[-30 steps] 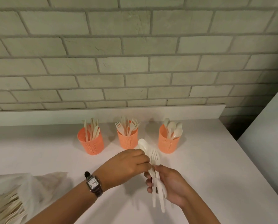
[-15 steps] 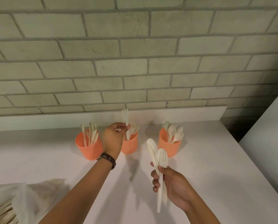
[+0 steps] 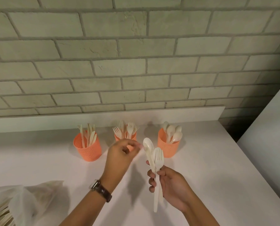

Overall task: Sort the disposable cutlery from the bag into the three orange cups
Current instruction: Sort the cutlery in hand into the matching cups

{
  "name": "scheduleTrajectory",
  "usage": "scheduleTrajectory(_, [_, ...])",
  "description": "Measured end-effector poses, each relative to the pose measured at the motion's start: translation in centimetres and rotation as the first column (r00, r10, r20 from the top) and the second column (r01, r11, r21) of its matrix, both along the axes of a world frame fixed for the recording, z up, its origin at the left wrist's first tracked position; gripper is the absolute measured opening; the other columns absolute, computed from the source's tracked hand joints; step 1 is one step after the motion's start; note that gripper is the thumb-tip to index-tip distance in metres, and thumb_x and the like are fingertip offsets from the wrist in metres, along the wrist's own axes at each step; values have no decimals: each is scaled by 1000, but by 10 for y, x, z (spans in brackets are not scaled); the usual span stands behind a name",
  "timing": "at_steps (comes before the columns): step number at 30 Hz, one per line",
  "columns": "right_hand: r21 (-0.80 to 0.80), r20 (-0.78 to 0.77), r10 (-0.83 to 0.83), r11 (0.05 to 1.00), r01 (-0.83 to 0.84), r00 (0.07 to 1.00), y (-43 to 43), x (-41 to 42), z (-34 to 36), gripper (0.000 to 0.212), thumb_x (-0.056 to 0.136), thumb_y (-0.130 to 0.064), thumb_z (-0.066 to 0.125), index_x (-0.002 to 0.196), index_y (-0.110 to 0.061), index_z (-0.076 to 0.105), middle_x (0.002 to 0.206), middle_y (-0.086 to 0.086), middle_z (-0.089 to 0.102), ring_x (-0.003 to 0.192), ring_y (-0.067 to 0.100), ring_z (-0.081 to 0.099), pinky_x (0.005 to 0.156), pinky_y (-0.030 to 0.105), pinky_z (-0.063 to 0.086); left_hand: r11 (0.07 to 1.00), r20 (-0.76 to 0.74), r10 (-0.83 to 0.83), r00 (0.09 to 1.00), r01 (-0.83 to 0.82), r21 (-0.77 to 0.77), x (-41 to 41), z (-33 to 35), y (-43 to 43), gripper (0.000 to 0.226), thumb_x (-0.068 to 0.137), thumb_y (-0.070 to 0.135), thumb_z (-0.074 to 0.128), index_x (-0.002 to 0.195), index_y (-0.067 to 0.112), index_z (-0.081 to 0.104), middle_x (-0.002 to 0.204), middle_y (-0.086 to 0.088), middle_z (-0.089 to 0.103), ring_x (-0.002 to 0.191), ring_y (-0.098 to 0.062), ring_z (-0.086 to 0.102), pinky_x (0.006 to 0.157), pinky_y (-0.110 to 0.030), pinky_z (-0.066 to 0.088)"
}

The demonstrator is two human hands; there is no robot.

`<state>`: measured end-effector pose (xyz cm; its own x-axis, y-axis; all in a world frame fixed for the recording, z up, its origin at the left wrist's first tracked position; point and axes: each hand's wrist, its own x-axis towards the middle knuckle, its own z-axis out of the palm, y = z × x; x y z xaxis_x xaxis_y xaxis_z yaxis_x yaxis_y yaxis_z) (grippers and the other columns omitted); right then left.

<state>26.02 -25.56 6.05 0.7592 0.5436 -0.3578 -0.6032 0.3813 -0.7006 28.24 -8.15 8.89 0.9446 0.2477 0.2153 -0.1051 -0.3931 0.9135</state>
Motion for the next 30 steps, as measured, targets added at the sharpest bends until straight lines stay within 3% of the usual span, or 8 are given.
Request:
scheduleTrajectory(4, [20,61,-26,999,25,998,7,-5,3,38,78,-2,45,115,2,52,79,8,59,65,19,54,66,33,44,972,-167,-137,976,165,168,-38,5,-15,15,65,42,78,68,31,68,71,13,63,53,-3,47,51,-15,36])
scheduleTrajectory(7, [-16,92,-54,998,56,994,10,-7,4,36,89,7,37,120,-1,53,96,11,71,88,19,69,76,33,52,949,-251,-103,962,171,265,-50,2,-20,17,68,46,75,76,32,67,73,12,61,53,2,52,54,-11,36])
scheduleTrajectory(9, [-16,92,-61,998,63,994,10,-9,7,37,90,11,38,122,-3,52,99,14,71,98,24,69,81,33,55,964,-285,-105,953,167,206,-53,4,-20,17,67,43,77,77,34,67,75,12,64,55,2,56,56,-10,41])
scheduleTrajectory(13, [-76,131,-61,995,71,989,11,-10,10,32,94,6,39,122,-4,51,97,15,71,91,30,69,83,35,55,978,-343,-145,928,186,90,-57,3,-17,30,63,23,84,78,38,62,76,9,66,61,3,60,60,-7,45])
scheduleTrajectory(18, [-216,204,-9,975,54,979,11,-13,11,27,94,0,48,119,-7,52,109,16,71,101,29,68,83,34,55,982,-344,-186,920,190,-21,-58,0,-14,37,69,3,78,79,37,67,80,5,72,64,-4,67,66,-11,51])
scheduleTrajectory(22, [-247,228,26,969,32,973,11,-11,12,27,94,1,48,118,-7,54,112,13,70,105,29,66,90,40,54,965,-342,-215,915,253,70,-52,-1,-3,32,80,6,67,87,36,73,81,22,72,64,-2,67,69,-15,53])
scheduleTrajectory(27, [-196,176,-65,976,100,982,6,-7,7,23,95,0,46,116,-8,49,105,16,71,102,31,68,85,36,56,975,-311,-116,943,49,-216,-31,10,18,18,77,0,70,82,17,71,87,-4,71,63,-12,67,63,-24,57])
scheduleTrajectory(30, [-158,137,-135,975,156,981,1,-5,3,21,94,1,47,113,-6,51,94,15,67,94,37,68,83,39,57,960,-192,104,976,-149,-237,-2,13,34,11,77,5,72,78,16,71,72,2,70,62,-4,64,67,-23,57])
